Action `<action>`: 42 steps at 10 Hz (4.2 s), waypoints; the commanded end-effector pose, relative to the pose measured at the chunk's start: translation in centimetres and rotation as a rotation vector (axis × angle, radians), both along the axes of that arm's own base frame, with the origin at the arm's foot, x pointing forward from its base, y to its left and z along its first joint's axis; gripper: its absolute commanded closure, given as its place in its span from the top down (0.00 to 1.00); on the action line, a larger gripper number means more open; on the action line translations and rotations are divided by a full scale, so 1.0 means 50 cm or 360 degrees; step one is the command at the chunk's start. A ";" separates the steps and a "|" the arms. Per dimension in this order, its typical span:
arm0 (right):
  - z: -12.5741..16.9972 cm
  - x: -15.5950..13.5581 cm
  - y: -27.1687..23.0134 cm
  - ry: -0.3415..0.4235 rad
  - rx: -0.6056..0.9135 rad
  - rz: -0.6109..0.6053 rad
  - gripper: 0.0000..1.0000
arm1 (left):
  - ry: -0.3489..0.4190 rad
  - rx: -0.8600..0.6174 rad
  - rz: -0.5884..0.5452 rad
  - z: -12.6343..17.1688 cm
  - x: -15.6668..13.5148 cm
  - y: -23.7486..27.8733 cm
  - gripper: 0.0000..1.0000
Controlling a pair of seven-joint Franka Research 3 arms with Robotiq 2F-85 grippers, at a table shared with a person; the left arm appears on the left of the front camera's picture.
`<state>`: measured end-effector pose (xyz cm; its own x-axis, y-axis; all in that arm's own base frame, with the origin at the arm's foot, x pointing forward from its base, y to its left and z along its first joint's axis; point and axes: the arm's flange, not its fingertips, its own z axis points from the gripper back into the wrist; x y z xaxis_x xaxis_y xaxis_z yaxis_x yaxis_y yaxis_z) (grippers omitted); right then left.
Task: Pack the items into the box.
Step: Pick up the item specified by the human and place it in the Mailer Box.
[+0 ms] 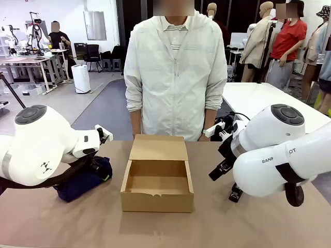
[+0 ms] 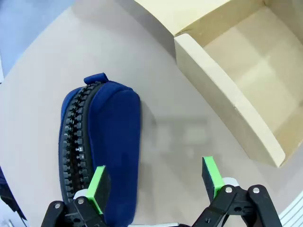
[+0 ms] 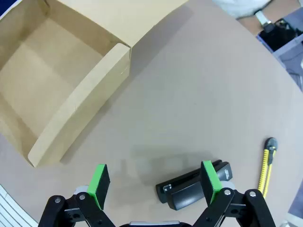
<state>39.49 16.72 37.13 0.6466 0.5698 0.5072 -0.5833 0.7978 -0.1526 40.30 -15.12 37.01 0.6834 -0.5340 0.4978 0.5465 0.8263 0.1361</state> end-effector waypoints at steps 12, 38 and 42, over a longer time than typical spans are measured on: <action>0.000 0.000 0.000 0.0000 0.0000 0.0000 1.00 | -0.0001 0.0000 0.0000 0.001 0.000 0.000 1.00; 0.123 -0.291 -0.835 0.0473 0.2483 -0.1046 1.00 | 0.0633 -0.2258 0.0440 0.244 -0.239 0.680 1.00; 0.170 -0.175 -0.693 0.0649 0.1965 -0.0996 1.00 | 0.0633 -0.2258 0.0440 0.244 -0.239 0.680 1.00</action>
<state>27.97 -21.33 43.99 0.7823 -0.6089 0.1311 0.0565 0.2790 0.9586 28.25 18.84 48.93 0.8971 0.3820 0.2220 0.1379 0.2354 -0.9621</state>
